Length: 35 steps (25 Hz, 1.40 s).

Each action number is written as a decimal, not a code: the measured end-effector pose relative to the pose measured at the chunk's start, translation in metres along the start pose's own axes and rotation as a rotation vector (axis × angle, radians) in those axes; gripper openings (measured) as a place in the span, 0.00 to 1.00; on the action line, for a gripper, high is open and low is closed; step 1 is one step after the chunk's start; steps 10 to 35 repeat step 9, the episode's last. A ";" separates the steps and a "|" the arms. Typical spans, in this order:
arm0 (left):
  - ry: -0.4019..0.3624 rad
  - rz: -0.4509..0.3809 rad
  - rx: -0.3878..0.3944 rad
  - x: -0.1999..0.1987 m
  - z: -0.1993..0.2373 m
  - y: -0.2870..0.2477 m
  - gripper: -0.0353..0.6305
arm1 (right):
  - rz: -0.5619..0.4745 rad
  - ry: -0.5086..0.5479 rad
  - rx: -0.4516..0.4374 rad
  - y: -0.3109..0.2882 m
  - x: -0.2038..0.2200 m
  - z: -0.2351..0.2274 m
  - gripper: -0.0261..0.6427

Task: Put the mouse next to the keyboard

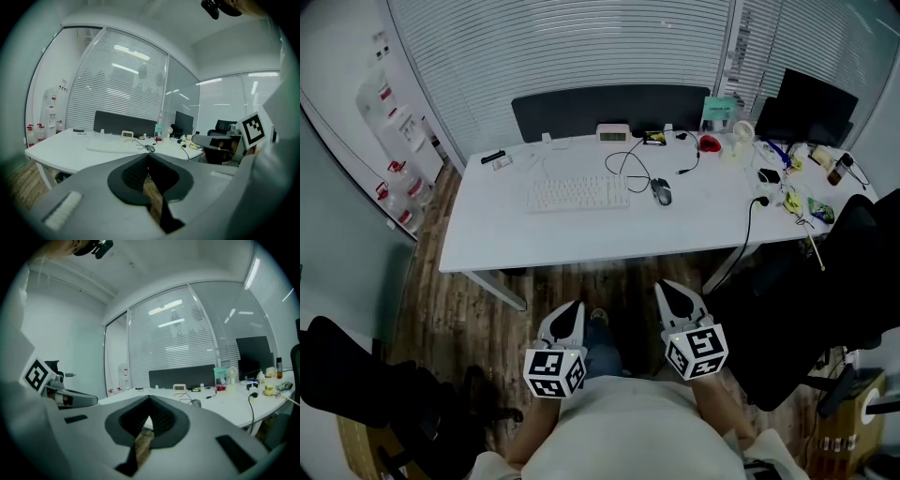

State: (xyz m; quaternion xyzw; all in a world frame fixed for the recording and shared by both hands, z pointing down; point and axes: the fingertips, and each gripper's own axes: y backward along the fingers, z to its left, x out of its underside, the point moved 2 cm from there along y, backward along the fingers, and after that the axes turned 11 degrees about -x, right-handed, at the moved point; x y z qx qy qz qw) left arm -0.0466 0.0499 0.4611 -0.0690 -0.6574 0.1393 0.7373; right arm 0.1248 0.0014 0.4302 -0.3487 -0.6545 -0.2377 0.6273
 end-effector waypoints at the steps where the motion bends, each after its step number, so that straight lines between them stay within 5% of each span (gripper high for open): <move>1: 0.000 0.000 0.001 0.000 0.000 0.000 0.07 | 0.001 -0.001 0.000 0.000 0.000 0.000 0.04; 35: 0.005 0.004 0.003 0.001 0.002 -0.008 0.07 | 0.003 -0.005 0.007 -0.006 0.003 -0.009 0.04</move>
